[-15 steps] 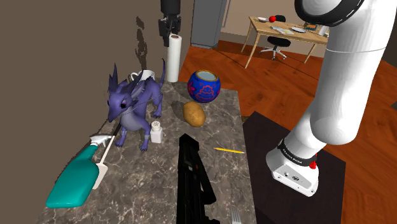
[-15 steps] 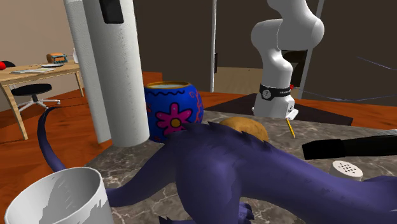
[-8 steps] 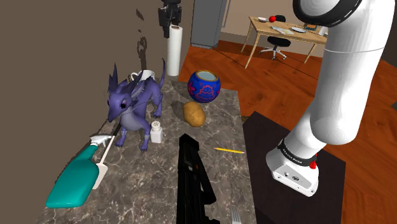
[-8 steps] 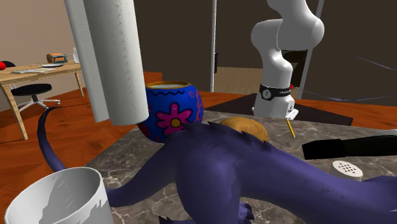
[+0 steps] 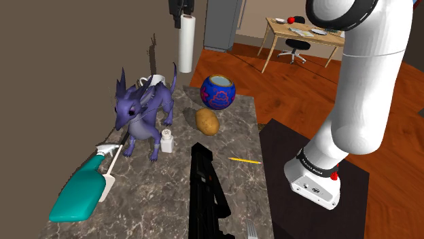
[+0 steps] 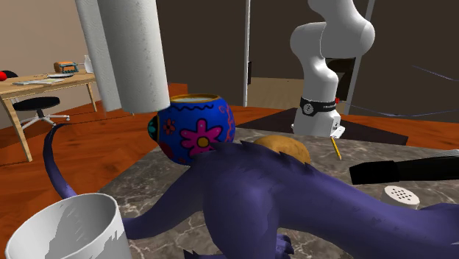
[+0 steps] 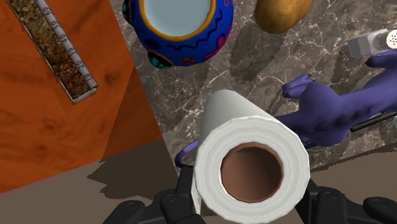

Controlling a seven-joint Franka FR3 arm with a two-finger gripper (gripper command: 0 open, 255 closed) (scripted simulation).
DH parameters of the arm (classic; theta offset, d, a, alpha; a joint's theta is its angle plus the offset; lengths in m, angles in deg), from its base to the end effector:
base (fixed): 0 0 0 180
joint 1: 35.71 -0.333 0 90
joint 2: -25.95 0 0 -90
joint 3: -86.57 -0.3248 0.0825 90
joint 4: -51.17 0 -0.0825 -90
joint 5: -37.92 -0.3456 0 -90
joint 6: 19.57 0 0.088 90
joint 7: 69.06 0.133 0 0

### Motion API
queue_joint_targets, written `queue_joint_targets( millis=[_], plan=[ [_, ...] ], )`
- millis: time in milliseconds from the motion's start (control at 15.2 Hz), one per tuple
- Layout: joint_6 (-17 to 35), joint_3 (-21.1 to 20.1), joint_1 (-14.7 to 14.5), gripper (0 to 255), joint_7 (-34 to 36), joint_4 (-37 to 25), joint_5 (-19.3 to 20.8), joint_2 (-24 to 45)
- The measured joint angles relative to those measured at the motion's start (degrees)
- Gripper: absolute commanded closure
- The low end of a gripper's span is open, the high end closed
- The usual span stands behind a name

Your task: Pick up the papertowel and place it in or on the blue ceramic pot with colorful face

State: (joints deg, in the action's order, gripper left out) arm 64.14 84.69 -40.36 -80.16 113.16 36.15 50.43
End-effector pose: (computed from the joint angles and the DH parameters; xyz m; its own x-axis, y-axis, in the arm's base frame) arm 0.6270 0.0712 0.5612 0.9520 0.3036 -0.0384 0.3015 -0.9520 -0.0528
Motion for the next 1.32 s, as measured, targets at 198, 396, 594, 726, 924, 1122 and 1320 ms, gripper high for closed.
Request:
queue_joint_targets(
  millis=[198, 396, 594, 726, 924, 1122, 1320],
  plan=[
    [-3.07, -0.02, -0.07, 255, 0.16, -4.52, 0.04, 1.44],
    [-6.84, -0.02, -0.09, 255, 0.26, -10.46, 0.08, 3.62],
    [-11.29, -0.03, -0.16, 255, 0.38, -18.23, 0.15, 6.89],
    [-11.31, 0.09, 0.49, 255, -0.28, -14.81, 0.0, 3.6],
    [-9.37, 0.48, 1.82, 255, -1.85, -4.77, -0.23, -4.51],
    [-10.46, 1.14, 3.33, 255, -3.9, -1.35, -0.42, -9.01],
    [-11.32, 1.9, 4.68, 255, -5.93, 3.59, -0.51, -14.67]
  ],
)
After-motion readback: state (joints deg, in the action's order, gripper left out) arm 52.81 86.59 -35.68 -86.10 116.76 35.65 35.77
